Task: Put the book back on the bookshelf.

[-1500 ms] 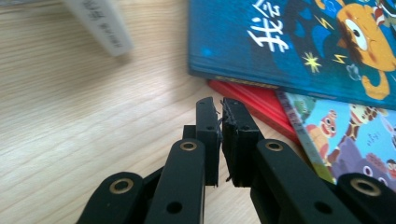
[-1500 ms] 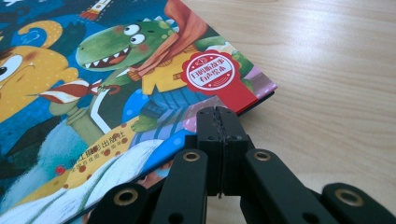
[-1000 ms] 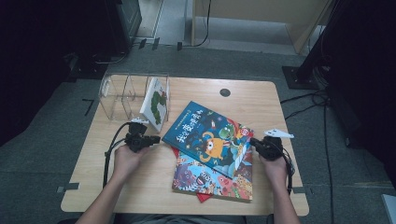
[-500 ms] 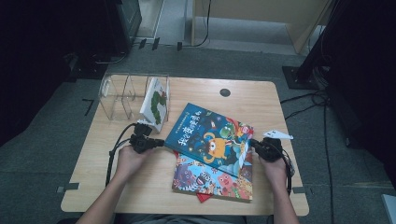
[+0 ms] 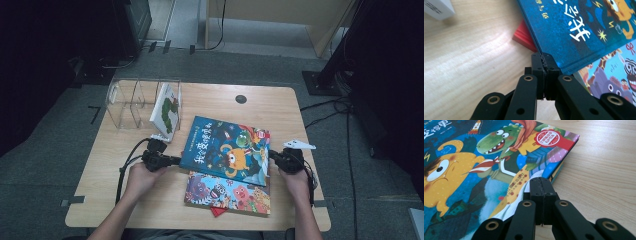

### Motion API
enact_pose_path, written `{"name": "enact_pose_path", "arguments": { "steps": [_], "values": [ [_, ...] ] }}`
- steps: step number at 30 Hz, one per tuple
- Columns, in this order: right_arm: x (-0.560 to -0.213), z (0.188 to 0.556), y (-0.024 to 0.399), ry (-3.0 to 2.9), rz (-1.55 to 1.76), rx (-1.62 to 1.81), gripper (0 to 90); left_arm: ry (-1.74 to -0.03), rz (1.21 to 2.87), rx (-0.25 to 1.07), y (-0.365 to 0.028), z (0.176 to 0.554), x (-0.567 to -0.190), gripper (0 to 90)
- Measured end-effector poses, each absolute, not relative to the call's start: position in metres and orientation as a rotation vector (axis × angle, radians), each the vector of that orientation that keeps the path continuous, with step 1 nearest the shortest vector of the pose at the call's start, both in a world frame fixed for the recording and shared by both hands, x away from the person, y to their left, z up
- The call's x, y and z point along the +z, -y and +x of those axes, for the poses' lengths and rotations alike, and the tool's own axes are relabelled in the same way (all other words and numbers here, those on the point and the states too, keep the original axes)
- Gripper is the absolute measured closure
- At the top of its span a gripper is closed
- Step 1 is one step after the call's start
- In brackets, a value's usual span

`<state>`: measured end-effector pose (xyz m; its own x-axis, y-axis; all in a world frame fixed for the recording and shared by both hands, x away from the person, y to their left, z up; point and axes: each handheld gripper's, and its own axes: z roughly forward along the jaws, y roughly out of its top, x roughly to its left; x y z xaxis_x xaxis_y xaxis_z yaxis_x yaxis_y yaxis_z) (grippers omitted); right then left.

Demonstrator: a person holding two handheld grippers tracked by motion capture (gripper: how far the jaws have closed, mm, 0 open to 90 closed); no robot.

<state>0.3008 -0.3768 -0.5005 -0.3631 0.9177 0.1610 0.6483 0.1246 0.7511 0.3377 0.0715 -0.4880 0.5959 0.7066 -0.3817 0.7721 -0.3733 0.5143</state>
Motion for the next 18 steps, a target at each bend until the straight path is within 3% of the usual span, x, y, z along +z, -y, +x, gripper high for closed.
{"name": "enact_pose_path", "arguments": {
  "steps": [18],
  "values": [
    [-0.497, 0.300, 0.371, -2.130, 1.502, 1.113, 90.0, -1.187, 2.154, -0.169, -0.076, 0.310, -0.482, 88.0]
  ]
}}
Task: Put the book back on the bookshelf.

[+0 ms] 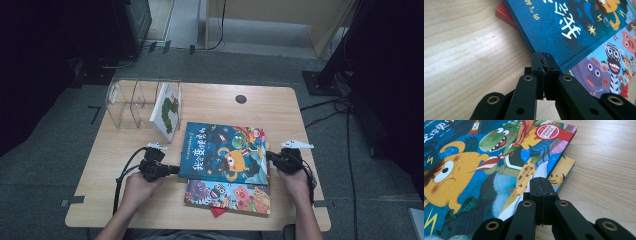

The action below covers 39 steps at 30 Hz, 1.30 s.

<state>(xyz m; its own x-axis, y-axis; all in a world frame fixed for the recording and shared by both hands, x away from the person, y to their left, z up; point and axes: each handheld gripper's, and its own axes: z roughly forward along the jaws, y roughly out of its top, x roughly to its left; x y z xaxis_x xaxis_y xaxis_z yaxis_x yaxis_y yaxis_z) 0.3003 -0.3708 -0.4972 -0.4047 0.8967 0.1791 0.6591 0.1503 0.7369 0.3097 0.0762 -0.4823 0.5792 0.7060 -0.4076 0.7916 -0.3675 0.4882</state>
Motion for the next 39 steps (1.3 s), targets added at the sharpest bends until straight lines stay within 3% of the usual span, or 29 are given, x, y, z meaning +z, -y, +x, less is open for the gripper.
{"name": "enact_pose_path", "arguments": {
  "steps": [2, 7, 10, 18, 34, 39],
  "values": [
    [-0.497, 0.301, 0.371, -2.132, 1.497, 1.116, 90.0, -1.197, 2.155, -0.170, -0.077, 0.311, -0.482, 81.4],
    [-0.498, 0.303, 0.372, -2.128, 1.515, 1.116, 90.0, -1.218, 2.154, -0.138, -0.078, 0.319, -0.480, 76.1],
    [-0.499, 0.303, 0.372, -2.129, 1.508, 1.107, 90.0, -1.222, 2.135, -0.120, -0.078, 0.326, -0.477, 64.8],
    [-0.500, 0.303, 0.370, -2.123, 1.508, 1.092, 90.0, -1.244, 2.119, -0.145, -0.074, 0.349, -0.478, 49.3],
    [-0.500, 0.304, 0.370, -2.120, 1.502, 1.091, 90.0, -1.260, 2.130, -0.189, -0.054, 0.376, -0.483, 43.3],
    [-0.500, 0.304, 0.370, -2.120, 1.501, 1.092, 90.0, -1.261, 2.138, -0.206, -0.047, 0.379, -0.486, 37.8]
  ]
}}
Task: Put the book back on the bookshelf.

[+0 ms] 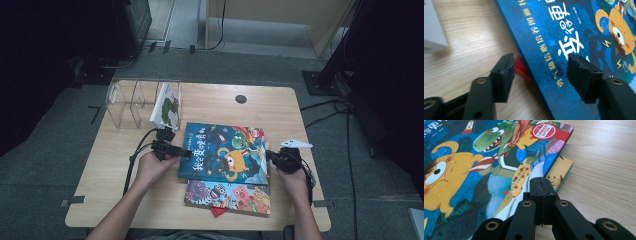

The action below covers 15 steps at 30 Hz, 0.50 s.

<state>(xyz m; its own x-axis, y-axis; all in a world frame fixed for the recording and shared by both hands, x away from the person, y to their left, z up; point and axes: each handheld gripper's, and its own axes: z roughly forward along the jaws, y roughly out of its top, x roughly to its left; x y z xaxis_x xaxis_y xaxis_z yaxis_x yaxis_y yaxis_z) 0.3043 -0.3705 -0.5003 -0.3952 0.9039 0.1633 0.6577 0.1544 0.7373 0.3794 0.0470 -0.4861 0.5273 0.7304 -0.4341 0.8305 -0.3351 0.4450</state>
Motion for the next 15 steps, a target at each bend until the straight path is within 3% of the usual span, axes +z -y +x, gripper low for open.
{"name": "enact_pose_path", "arguments": {
  "steps": [15],
  "values": [
    [-0.5009, 0.3048, 0.3708, -2.121, 1.501, 1.104, 90.0, -1.252, 2.157, -0.245, -0.0384, 0.3856, -0.4922, 23.2]
  ]
}}
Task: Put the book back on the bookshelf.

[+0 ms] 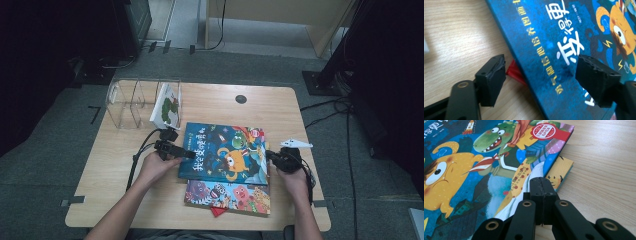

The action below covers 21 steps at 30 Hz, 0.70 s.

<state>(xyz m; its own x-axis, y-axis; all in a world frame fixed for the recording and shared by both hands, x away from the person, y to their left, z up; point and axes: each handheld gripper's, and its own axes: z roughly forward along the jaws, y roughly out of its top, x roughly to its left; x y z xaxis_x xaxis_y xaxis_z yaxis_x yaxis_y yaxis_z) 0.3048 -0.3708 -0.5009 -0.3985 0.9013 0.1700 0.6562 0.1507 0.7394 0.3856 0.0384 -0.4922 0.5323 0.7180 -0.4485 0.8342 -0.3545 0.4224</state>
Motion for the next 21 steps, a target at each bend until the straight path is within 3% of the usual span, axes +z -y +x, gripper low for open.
{"name": "enact_pose_path", "arguments": {
  "steps": [6, 11, 21],
  "values": [
    [-0.501, 0.306, 0.368, -2.127, 1.496, 1.107, 90.0, -1.253, 2.200, -0.187, -0.030, 0.385, -0.487, 26.5],
    [-0.501, 0.306, 0.368, -2.132, 1.496, 1.112, 90.0, -1.302, 2.192, -0.192, -0.034, 0.387, -0.479, 36.7],
    [-0.501, 0.306, 0.367, -2.140, 1.499, 1.115, 90.0, -1.299, 2.170, -0.214, -0.041, 0.385, -0.460, 42.6]
  ]
}}
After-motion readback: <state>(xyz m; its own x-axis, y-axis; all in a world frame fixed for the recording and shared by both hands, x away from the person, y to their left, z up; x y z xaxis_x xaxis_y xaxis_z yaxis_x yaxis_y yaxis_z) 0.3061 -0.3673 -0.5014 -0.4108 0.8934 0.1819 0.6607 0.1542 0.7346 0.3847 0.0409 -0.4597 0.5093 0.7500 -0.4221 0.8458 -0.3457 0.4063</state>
